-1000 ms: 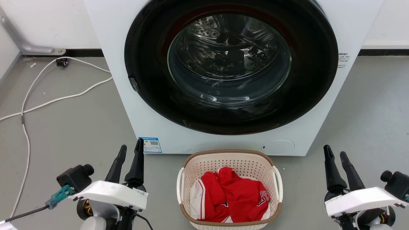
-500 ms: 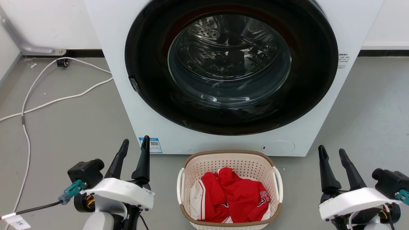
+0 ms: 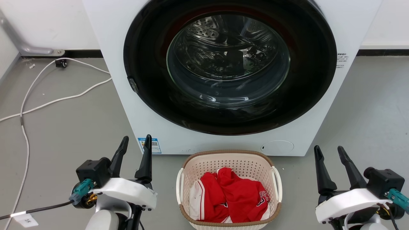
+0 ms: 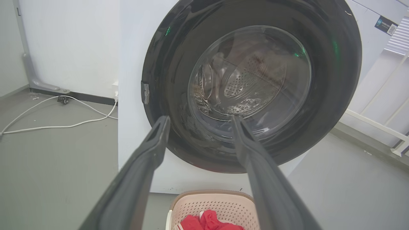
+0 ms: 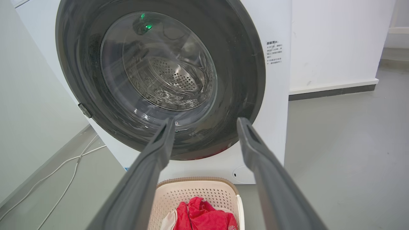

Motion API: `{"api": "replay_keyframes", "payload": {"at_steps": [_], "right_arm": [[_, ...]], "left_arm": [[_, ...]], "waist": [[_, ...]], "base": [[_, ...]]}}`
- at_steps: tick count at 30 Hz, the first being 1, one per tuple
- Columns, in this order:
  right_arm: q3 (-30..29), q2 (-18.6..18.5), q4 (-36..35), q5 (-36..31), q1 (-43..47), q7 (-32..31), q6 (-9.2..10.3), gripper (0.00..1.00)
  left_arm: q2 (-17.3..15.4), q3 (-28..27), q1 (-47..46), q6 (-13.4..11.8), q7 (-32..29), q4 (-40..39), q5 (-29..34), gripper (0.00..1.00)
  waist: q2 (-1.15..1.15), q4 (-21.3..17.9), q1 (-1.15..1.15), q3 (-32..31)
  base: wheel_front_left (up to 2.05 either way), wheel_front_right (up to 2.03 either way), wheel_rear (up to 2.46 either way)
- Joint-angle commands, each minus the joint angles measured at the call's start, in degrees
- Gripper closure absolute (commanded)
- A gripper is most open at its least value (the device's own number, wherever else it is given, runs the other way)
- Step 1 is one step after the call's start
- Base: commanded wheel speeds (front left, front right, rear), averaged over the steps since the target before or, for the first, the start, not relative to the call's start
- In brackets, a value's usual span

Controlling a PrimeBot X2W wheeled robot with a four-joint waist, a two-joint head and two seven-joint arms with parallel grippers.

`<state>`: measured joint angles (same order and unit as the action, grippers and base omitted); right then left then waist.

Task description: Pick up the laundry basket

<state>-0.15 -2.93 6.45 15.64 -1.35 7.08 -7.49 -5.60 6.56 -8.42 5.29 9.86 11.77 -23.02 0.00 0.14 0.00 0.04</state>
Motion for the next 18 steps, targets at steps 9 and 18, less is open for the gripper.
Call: {"api": "replay_keyframes", "payload": {"at_steps": [9,18], "right_arm": [[-0.24,0.00,-1.75,-5.72,0.84,0.92,0.00,0.00],[-0.27,0.03,-2.25,-8.92,1.29,1.56,0.01,0.00]], "left_arm": [[-0.17,0.16,-1.20,-1.32,1.65,0.38,5.57,0.00],[0.18,-0.32,-1.18,-2.26,2.68,1.00,9.20,0.00]], "waist": [[0.00,0.23,0.00,-0.05],[0.00,0.16,0.00,-0.04]], "base": [[0.00,0.00,0.00],[0.00,0.00,0.00]]}}
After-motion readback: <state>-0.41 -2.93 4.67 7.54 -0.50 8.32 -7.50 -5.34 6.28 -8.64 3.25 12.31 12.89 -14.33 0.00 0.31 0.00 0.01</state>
